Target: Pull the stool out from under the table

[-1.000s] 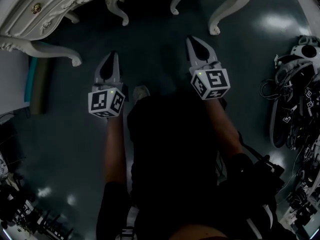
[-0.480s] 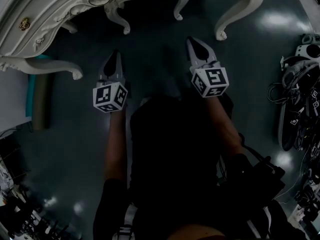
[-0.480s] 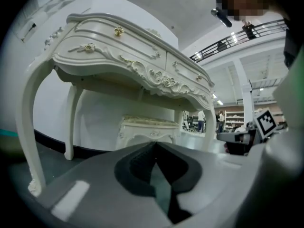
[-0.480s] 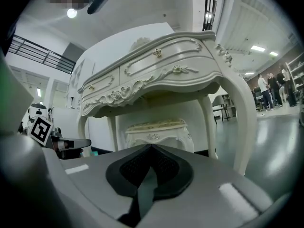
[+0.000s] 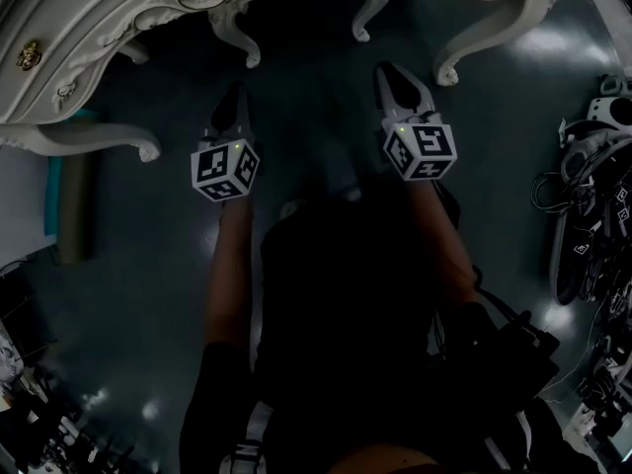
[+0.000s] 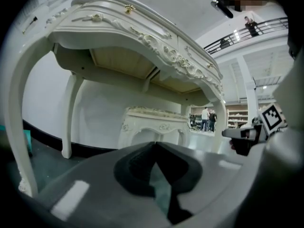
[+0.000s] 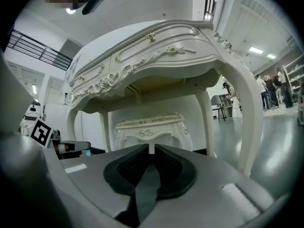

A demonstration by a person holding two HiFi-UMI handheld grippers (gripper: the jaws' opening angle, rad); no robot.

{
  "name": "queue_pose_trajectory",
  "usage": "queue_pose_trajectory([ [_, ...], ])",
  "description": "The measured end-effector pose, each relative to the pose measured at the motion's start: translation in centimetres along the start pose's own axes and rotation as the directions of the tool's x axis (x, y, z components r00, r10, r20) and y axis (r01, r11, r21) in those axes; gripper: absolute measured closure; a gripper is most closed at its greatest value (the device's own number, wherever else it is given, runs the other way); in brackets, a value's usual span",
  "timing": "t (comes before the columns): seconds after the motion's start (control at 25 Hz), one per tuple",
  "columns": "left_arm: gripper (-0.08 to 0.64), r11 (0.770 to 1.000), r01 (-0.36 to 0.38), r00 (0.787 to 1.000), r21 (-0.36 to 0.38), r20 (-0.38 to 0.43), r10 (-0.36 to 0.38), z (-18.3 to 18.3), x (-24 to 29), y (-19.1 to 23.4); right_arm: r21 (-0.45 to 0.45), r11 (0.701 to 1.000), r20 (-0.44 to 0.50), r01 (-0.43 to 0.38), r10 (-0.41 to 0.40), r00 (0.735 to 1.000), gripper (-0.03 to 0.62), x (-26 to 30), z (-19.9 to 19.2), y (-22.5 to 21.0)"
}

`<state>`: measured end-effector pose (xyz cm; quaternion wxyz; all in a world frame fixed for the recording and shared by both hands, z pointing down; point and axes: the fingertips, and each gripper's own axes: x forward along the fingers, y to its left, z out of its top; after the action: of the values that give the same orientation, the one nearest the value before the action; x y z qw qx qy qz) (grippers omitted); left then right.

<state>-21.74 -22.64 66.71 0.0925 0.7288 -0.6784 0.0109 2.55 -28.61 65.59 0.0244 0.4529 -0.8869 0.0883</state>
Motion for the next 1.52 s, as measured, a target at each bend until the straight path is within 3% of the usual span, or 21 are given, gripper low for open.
queue_pose_trajectory([
  [0.16, 0.543, 1.0, -0.007, 1.0, 0.005, 0.006, 0.007, -0.3, 2.2, 1.6, 0.0, 1.0, -0.002, 0.012, -0.012, 1.0, 0.554, 0.7, -0.5, -0.1],
  [0.24, 0.445, 1.0, -0.007, 1.0, -0.001, -0.003, 0.007, -0.9, 3.4, 2.4, 0.0, 1.0, -0.002, 0.016, -0.016, 1.0, 0.555, 0.8, -0.7, 0.0],
  [0.6, 0.305, 0.999, -0.048, 0.998, 0.003, -0.042, 0.048, -2.3, 8.1, 6.0, 0.016, 1.0, 0.002, 0.023, -0.023, 1.0, 0.561, 1.0, -1.6, 0.3],
  [1.08, 0.249, 0.996, -0.085, 0.994, 0.03, -0.06, 0.087, -2.7, 12.0, 8.1, 0.005, 0.999, -0.009, 0.04, -0.039, 0.999, 0.569, 1.2, -2.6, 0.8],
  [1.52, 0.239, 0.993, -0.119, 0.991, -0.008, -0.068, 0.118, -2.6, 14.5, 9.4, -0.003, 0.999, -0.017, 0.043, -0.043, 0.999, 0.572, 1.1, -2.9, 1.0],
])
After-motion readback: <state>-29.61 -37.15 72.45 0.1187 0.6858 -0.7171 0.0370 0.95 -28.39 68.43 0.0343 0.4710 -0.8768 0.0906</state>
